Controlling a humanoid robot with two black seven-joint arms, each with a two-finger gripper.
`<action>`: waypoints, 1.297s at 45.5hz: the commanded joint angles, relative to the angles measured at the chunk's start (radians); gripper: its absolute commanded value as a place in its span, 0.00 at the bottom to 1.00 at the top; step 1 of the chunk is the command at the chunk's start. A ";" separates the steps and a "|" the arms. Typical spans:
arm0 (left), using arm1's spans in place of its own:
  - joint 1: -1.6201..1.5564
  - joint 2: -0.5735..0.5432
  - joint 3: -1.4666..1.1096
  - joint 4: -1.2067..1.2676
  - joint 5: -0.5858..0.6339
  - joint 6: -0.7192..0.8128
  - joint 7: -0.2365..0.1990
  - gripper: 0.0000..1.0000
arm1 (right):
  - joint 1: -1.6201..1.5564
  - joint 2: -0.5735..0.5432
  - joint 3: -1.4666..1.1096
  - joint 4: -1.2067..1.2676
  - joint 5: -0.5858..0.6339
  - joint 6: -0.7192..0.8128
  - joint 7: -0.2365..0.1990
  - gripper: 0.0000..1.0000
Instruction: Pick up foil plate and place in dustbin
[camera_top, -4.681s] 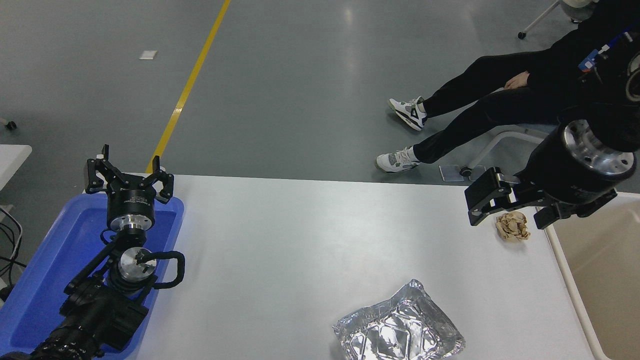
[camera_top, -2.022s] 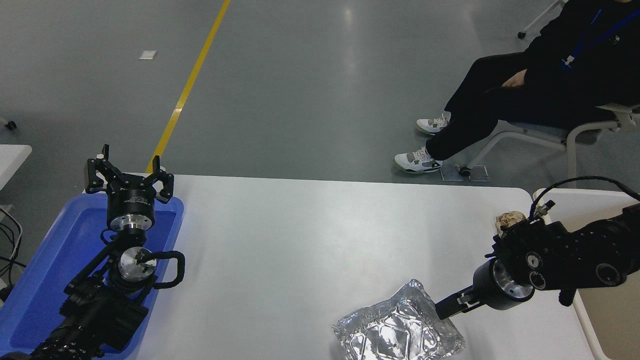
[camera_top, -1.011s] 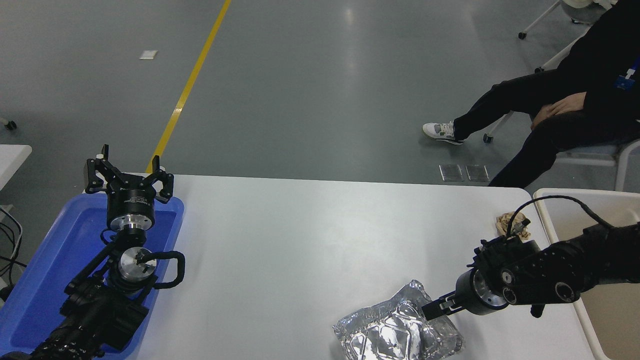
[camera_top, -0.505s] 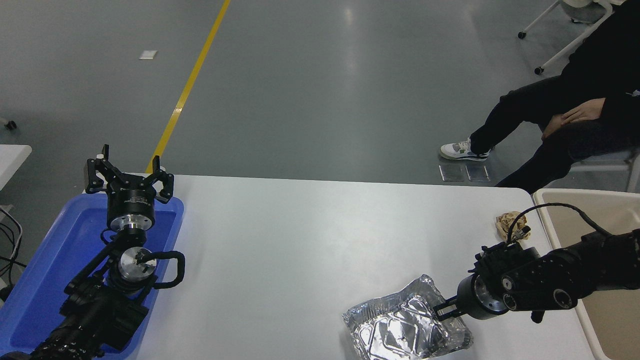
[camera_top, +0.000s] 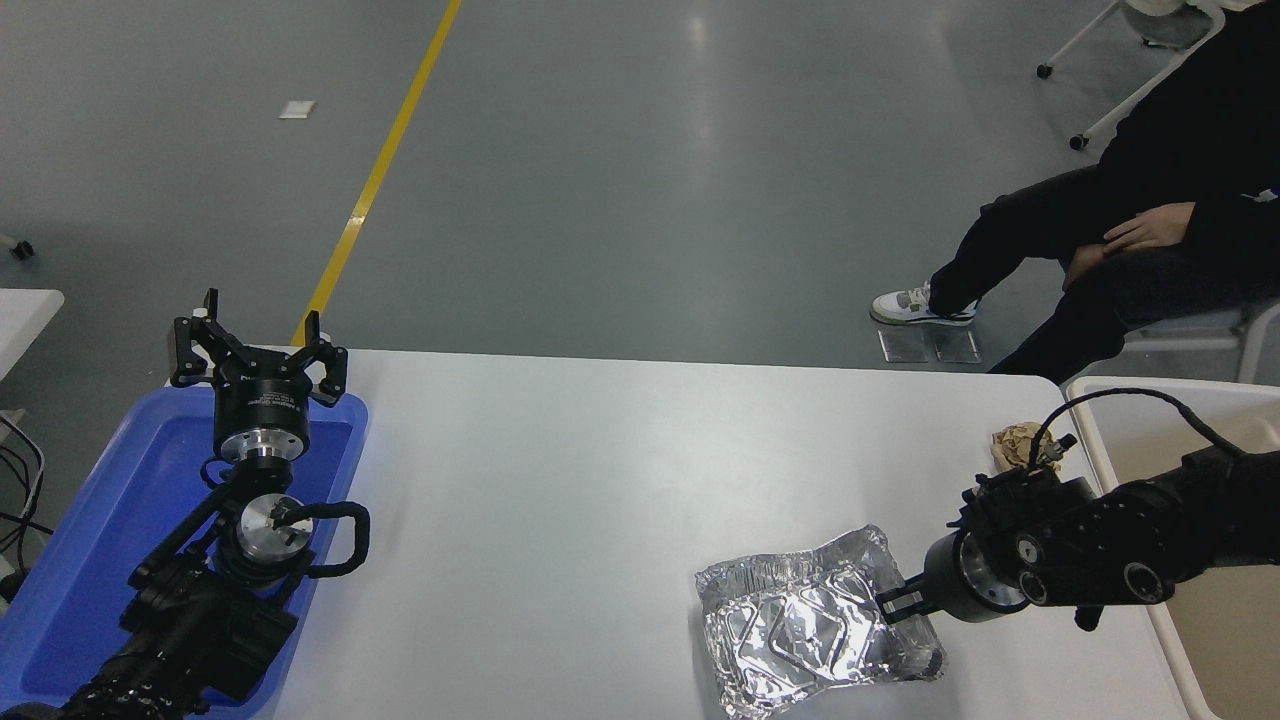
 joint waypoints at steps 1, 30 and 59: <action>0.000 0.000 0.000 -0.001 0.000 0.000 0.000 0.99 | 0.167 -0.138 -0.011 0.148 0.024 0.085 0.000 0.00; 0.000 0.001 0.000 -0.001 0.000 0.000 0.000 0.99 | 0.806 -0.409 -0.126 0.362 0.204 0.440 -0.014 0.00; 0.000 0.000 0.000 0.001 0.000 0.000 0.000 0.99 | 0.979 -0.590 -0.193 0.214 0.285 0.491 -0.066 0.00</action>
